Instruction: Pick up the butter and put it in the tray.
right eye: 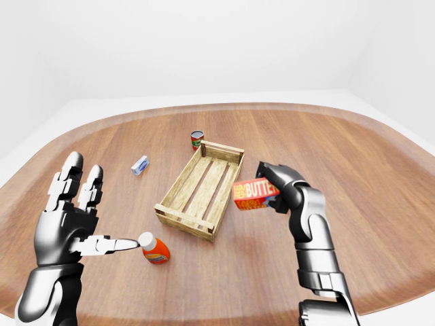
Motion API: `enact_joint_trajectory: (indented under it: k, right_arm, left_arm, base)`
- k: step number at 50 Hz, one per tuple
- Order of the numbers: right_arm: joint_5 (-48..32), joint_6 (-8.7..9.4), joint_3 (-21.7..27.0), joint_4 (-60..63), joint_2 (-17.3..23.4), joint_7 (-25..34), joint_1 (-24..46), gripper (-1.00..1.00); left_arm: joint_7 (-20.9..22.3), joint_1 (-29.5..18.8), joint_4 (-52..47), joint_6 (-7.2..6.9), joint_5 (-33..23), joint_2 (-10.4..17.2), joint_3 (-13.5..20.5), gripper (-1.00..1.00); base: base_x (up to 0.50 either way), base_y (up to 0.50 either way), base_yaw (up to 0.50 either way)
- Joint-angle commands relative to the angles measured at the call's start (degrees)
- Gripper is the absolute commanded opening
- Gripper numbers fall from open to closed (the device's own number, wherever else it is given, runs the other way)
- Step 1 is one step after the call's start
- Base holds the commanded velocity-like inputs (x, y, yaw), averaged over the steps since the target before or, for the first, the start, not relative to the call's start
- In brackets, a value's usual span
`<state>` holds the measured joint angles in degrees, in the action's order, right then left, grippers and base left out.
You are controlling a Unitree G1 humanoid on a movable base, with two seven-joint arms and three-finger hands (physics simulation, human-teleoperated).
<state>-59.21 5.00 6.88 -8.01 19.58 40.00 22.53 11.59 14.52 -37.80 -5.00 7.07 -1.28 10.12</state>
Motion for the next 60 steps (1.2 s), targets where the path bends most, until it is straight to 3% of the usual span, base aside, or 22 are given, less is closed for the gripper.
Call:
enact_joint_trajectory:
  k: [1, 17, 48, 60]
  right_arm:
    - [1.6, 0.00, -0.2, -0.6, -0.7, 0.0, 5.4, -1.00]
    - [9.6, 0.00, -2.6, -10.1, -3.1, 0.0, 14.4, -1.00]
    - [31.0, 0.00, -4.8, -49.4, -9.2, -26.4, 34.9, -1.00]
    - [34.9, 0.00, -5.5, -59.3, -12.2, -33.2, 39.2, -1.00]
  left_arm:
    - [0.0, -0.1, 0.2, 0.00, 0.0, 0.0, 0.1, 1.00]
    - [0.1, -0.2, -0.2, 0.00, 0.3, 0.0, 0.4, 1.00]
    - [-0.2, -1.2, 0.9, 0.00, 0.6, 0.3, 0.9, 1.00]
    - [0.0, -1.0, 0.3, 0.00, 0.9, 0.3, 1.3, 1.00]
  base:
    - [0.00, 0.00, 0.00]
    - [0.00, 0.00, 0.00]
    - [0.00, 0.00, 0.00]
    - [0.00, 0.00, 0.00]
